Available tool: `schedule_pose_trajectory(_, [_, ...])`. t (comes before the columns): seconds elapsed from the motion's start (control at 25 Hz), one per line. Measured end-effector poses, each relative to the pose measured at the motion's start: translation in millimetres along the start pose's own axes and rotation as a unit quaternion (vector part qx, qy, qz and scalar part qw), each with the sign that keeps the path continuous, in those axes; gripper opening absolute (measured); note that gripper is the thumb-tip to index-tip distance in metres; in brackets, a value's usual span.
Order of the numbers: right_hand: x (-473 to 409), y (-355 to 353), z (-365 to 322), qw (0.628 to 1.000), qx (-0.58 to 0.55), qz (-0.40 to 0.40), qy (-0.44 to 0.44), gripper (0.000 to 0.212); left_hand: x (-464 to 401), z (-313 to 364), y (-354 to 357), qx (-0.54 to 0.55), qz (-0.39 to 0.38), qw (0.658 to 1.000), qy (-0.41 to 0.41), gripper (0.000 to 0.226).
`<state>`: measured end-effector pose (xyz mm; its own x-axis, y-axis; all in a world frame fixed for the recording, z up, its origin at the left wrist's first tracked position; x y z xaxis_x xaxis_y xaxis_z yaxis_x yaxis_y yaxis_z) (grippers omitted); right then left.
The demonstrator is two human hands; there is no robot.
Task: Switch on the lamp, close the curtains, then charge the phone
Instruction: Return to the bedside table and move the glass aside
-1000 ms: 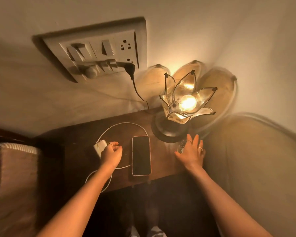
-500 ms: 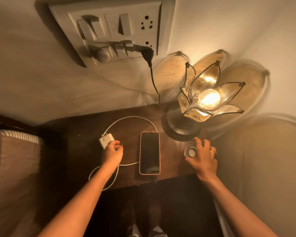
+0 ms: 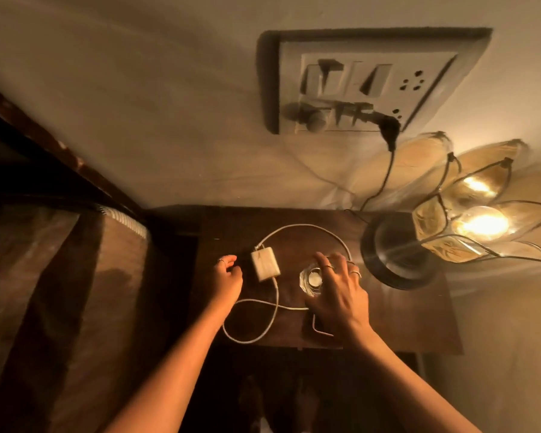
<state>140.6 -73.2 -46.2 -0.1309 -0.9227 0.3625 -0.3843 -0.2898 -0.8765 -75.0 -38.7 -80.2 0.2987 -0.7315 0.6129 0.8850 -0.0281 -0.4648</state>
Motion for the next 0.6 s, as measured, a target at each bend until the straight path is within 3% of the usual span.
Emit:
schedule_pose_trajectory(0.2, [-40, 14, -96, 0.996, 0.011, 0.000, -0.093, 0.079, -33, -14, -32, -0.003, 0.022, 1.000, -0.004, 0.038])
schedule_pose_trajectory(0.4, [-79, 39, -159, 0.986, 0.041, -0.008, -0.160, 0.074, -57, -12, -53, -0.039, 0.044, 0.998, 0.011, 0.042])
schedule_pose_trajectory(0.6, [-113, 60, -192, 0.983, 0.043, -0.055, -0.168, 0.084, -79, -9, -60, -0.055, 0.042, 0.997, 0.038, 0.051])
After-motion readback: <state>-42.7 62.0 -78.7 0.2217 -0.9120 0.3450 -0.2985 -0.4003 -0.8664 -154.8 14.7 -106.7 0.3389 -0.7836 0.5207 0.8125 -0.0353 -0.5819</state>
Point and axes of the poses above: each hand's wrist, its own x-axis away from the middle knuckle, its own y-axis out of the palm, z = x × y, the point moved 6 cm from there along -x, towards the middle knuckle
